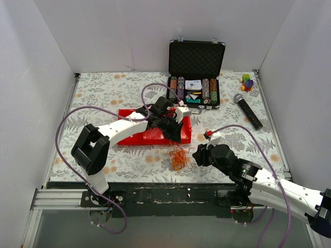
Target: Untangle the cables
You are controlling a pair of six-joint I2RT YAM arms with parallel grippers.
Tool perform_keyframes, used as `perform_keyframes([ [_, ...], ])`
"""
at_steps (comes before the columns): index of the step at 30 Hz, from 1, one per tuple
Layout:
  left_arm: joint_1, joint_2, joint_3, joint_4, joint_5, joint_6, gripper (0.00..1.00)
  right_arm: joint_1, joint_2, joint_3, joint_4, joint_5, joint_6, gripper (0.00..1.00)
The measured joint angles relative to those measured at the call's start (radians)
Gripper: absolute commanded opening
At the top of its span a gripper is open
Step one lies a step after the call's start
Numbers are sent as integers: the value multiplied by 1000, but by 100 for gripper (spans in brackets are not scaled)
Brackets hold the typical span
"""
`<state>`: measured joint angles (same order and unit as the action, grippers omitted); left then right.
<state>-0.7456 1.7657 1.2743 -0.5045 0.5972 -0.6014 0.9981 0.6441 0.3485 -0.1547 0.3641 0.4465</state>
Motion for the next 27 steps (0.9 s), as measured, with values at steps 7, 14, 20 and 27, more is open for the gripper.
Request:
perform_keyframes([
  [7,-1,-227,4,-12,30,-10,0,0,77,1,48,-3,-16,57],
  [14,-6,-414,4,-25,58,-13,0,0,192,43,139,-43,-47,64],
  [20,-10,-435,4,-47,42,-13,0,0,233,76,237,-113,-85,71],
  [27,-10,-435,4,-31,-9,-16,0,0,291,76,364,-231,-121,73],
])
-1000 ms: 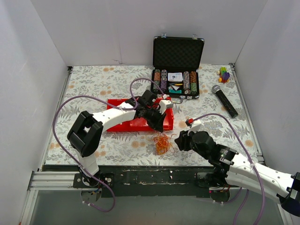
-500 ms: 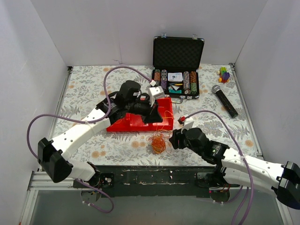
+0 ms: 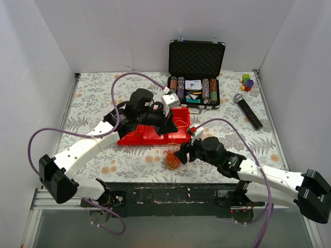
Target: Untangle the cables
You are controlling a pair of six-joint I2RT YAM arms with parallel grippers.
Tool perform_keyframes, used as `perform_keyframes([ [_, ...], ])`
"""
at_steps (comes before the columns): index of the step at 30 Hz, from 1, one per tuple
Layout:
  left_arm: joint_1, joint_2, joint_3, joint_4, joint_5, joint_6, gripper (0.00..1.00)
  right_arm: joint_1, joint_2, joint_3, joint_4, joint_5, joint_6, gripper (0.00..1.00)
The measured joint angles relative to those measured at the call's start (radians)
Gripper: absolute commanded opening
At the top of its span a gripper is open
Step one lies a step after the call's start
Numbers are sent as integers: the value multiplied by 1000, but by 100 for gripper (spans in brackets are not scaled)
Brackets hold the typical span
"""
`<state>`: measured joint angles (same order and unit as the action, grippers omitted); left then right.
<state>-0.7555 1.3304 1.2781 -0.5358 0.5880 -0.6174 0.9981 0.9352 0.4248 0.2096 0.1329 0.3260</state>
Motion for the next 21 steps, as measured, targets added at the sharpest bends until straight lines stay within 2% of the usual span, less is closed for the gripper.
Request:
perform_keyframes([
  [11,-2,5,0,61,-166,-3,0,5,-10,-67,61,-39,-19,74],
  [21,-6,7,0,70,-182,-34,0,11,154,-34,173,-35,-38,72],
])
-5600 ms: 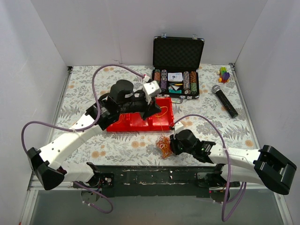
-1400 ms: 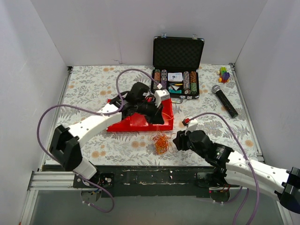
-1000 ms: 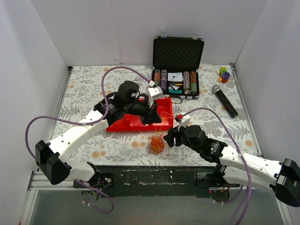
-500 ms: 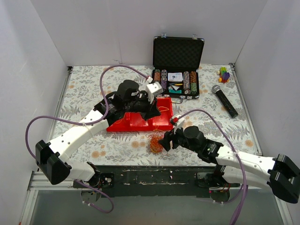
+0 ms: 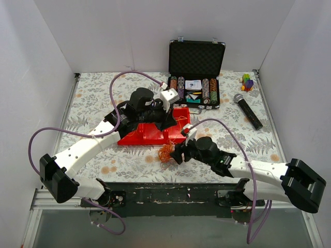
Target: Untangle the cables
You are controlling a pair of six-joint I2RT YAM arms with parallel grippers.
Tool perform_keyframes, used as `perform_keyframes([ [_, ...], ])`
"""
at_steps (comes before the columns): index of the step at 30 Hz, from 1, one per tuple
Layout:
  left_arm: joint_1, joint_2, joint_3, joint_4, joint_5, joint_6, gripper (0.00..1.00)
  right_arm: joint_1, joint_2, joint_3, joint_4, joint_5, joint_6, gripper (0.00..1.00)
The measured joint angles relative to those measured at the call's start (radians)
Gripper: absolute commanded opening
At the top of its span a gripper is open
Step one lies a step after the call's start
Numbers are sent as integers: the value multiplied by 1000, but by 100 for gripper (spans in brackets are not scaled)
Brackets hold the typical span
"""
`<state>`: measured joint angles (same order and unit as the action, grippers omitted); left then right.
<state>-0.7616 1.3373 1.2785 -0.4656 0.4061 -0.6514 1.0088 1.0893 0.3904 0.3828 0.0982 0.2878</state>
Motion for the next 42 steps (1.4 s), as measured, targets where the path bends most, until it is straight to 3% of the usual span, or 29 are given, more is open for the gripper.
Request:
perform_keyframes([
  [9,0,0,0,0,5,-11,0,27,131,116,106,-13,-30,66],
  [17,15,0,11,-40,-49,-11,0,28,241,140,192,-25,-31,46],
  [22,6,-1,116,-58,-20,-16,0,29,304,140,196,-51,-27,33],
  [28,-2,-8,261,-62,47,-21,0,29,339,135,206,-67,-18,34],
  [32,-2,-8,336,-60,44,-18,0,30,339,112,220,-76,-6,45],
  [42,-2,-8,528,45,-180,121,0,35,293,48,217,-72,-3,50],
])
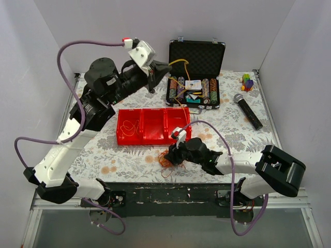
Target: Untangle the cables
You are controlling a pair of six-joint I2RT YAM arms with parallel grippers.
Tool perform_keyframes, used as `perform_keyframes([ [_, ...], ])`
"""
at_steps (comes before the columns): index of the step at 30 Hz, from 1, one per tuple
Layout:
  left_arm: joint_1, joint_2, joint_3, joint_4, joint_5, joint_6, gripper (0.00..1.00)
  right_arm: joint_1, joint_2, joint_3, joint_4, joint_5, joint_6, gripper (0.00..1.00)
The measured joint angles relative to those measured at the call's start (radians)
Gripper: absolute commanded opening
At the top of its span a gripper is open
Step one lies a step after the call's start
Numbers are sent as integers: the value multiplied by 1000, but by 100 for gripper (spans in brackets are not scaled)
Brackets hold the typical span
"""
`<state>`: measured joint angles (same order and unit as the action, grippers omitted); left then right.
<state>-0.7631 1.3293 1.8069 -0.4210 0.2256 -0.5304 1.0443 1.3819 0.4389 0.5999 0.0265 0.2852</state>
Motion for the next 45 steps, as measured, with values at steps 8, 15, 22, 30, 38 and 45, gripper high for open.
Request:
perform_keyframes([
  [8,0,-100,-49,123,-210,116,0,2,-41,-29,-22,19,1,50],
  [15,29,-235,-248,213,-378,162,0,3,-103,-70,-45,34,5,53],
  [22,36,-217,-279,385,-560,291,0,3,-155,-104,-63,51,10,55],
  [30,41,-193,-188,524,-602,418,0,3,-147,-104,-83,61,21,54],
  [38,42,-367,-388,402,-525,308,0,4,-148,-104,-87,77,28,53],
  [45,42,-436,-697,330,-503,218,0,5,-168,-104,-116,97,33,53],
])
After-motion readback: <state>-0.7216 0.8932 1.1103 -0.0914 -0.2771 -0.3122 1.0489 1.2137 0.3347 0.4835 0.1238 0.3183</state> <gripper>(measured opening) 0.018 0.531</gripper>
